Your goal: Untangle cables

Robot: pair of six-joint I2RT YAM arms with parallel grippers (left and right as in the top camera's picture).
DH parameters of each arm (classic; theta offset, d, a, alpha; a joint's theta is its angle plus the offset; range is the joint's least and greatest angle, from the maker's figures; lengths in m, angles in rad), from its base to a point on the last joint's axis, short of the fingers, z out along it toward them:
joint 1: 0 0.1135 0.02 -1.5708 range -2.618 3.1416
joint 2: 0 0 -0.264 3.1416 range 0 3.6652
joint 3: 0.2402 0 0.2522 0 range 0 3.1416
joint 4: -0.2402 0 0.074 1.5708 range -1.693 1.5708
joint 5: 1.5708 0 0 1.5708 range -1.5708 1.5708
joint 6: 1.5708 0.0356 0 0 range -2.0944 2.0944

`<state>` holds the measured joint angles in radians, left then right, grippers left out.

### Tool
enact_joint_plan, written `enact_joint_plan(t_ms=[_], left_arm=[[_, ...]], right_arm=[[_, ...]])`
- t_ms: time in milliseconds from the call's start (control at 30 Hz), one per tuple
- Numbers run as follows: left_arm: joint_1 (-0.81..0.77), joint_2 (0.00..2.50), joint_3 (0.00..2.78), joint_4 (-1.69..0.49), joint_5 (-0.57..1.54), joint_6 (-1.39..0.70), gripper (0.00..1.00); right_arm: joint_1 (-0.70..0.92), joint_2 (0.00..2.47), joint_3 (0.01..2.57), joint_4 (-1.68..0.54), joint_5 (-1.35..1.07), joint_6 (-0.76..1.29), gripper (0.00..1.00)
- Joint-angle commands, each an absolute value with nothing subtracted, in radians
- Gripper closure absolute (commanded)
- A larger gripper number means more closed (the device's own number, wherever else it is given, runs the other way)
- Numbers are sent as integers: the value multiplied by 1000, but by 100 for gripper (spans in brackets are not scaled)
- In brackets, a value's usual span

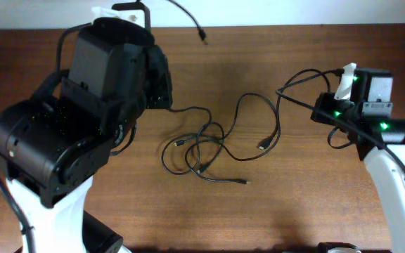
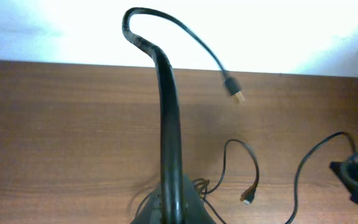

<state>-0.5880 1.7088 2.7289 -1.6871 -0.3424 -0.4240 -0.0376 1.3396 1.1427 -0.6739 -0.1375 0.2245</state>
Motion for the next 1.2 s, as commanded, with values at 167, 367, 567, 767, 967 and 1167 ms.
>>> enact_joint_plan(t_ms=[167, 367, 567, 767, 967, 1167], left_arm=[[-586, 1564, 2745, -1671, -471, -391, 100], [-531, 1570, 2743, -1688, -726, -392, 100], [-366, 1563, 2743, -1688, -623, -368, 100], [-324, 1565, 2743, -1688, -624, -364, 100], [-324, 1573, 2743, -1688, -604, -364, 100], [-324, 1595, 2743, -1688, -567, -364, 100]], right_arm=[[-39, 1410, 1153, -678, -147, 205, 96], [-62, 1410, 1153, -664, -39, 236, 96], [-509, 1410, 1153, -659, -228, 381, 96], [-823, 1410, 1153, -678, -389, 400, 96], [-613, 1410, 1153, -681, -378, 332, 96], [-297, 1428, 1153, -671, 10, 367, 96]])
